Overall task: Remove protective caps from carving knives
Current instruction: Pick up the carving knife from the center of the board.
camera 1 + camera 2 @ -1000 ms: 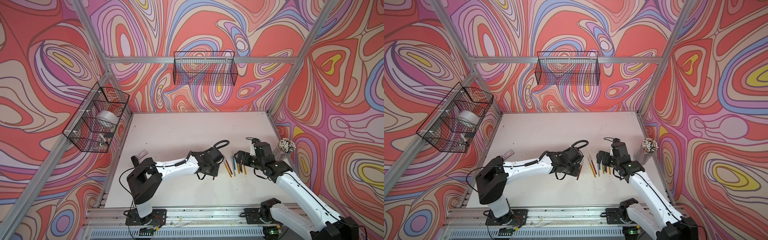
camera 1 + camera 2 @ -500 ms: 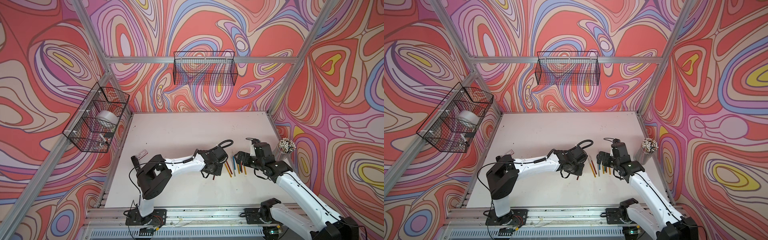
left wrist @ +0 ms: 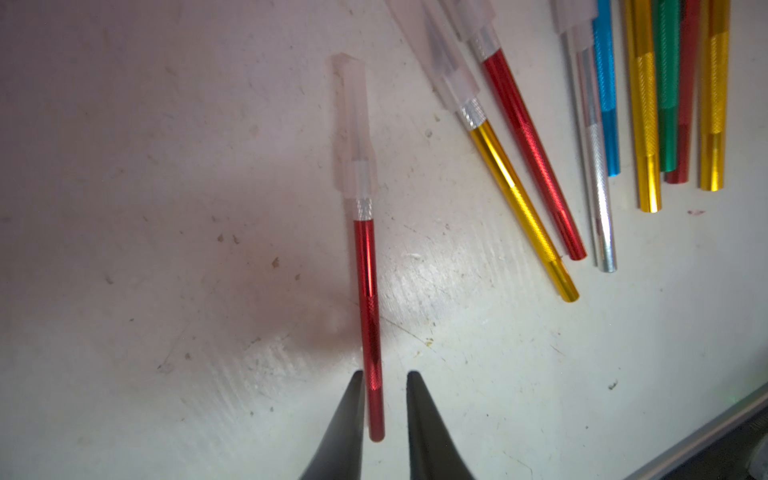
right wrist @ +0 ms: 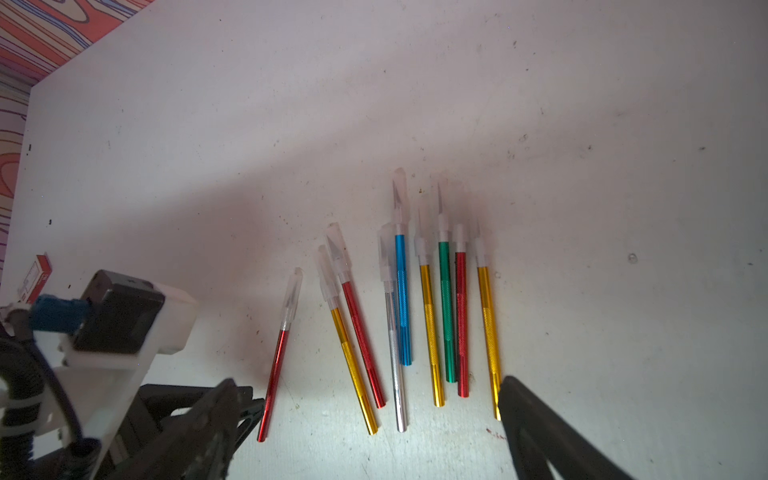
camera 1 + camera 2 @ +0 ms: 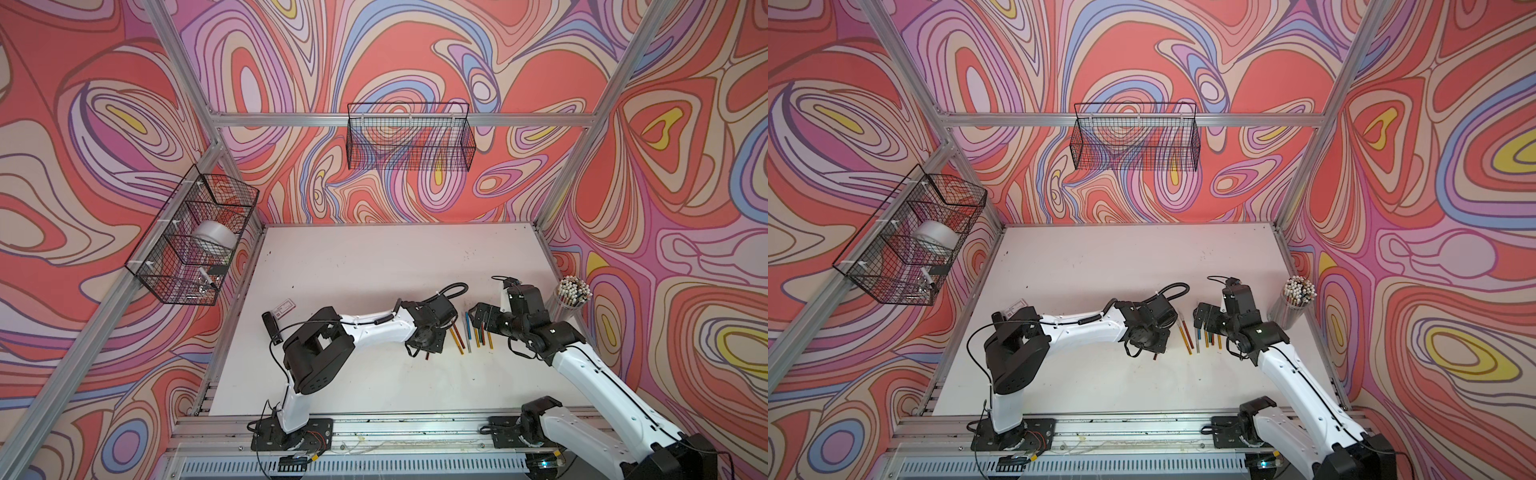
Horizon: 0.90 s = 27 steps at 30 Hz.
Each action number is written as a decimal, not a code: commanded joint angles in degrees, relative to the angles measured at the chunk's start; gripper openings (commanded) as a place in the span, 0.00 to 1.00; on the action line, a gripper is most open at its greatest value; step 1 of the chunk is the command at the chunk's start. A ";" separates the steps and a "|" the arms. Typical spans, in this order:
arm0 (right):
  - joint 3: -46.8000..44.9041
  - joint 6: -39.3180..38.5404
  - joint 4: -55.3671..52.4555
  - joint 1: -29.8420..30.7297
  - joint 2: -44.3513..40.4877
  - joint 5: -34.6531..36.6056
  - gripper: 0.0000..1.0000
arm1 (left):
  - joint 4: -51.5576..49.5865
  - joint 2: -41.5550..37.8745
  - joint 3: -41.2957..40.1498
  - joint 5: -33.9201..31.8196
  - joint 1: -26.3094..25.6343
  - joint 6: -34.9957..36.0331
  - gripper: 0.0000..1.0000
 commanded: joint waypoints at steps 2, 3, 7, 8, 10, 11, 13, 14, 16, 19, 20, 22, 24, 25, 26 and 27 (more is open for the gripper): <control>0.20 -0.15 -0.65 0.27 -0.56 0.52 0.99 | -2.26 1.54 2.06 -1.29 -0.21 0.30 0.22; 0.20 -0.18 -0.64 0.22 -0.54 0.57 0.98 | -2.38 1.70 2.09 -1.58 -0.19 0.27 0.21; 0.03 0.01 -0.57 0.32 -0.56 0.65 0.98 | -2.28 2.72 2.52 -1.88 -0.21 0.49 0.21; 0.02 0.02 -0.57 0.27 -0.56 0.66 0.98 | -2.37 2.84 2.70 -2.04 -0.21 0.50 0.21; -0.07 0.03 -0.41 0.27 -0.54 0.66 0.98 | -2.37 3.26 2.91 -2.59 -0.21 0.28 0.20; -0.05 0.04 -0.54 0.27 -0.51 0.65 0.99 | -2.33 3.41 3.10 -2.66 -0.21 0.32 0.20; 0.02 -0.08 -0.63 0.27 -0.47 0.69 0.98 | -2.46 3.81 3.36 -2.88 -0.21 0.22 0.20; 0.03 -0.07 -0.54 0.28 -0.47 0.65 0.98 | -2.46 3.96 3.45 -2.88 -0.21 0.21 0.21; 0.02 0.02 -0.49 0.34 -0.47 0.70 0.98 | -2.60 4.27 3.73 -3.06 -0.21 0.23 0.20; -0.09 0.02 -0.45 0.27 -0.47 0.78 0.98 | -3.26 4.83 4.17 -3.51 -0.21 0.18 0.20; -0.11 0.08 -0.46 0.31 -0.46 0.82 0.98 | -3.39 5.02 4.31 -3.65 -0.19 0.31 0.20; -0.12 0.09 -0.45 0.27 -0.47 0.84 0.98 | -3.79 5.30 4.51 -3.86 -0.21 0.33 0.20; -0.15 0.11 -0.41 0.27 -0.47 0.92 0.98 | -4.31 5.54 4.80 -4.35 -0.21 0.41 0.20; -0.13 0.11 -0.48 0.27 -0.47 0.92 0.98 | -4.59 5.63 4.90 -4.62 -0.21 0.40 0.20; -0.15 0.11 -0.50 0.29 -0.47 0.93 0.99 | -4.88 5.76 5.03 -4.91 -0.21 0.37 0.20; -0.15 0.18 -0.55 0.28 -0.55 0.93 0.99 | -5.21 5.96 5.24 -5.09 -0.19 0.43 0.20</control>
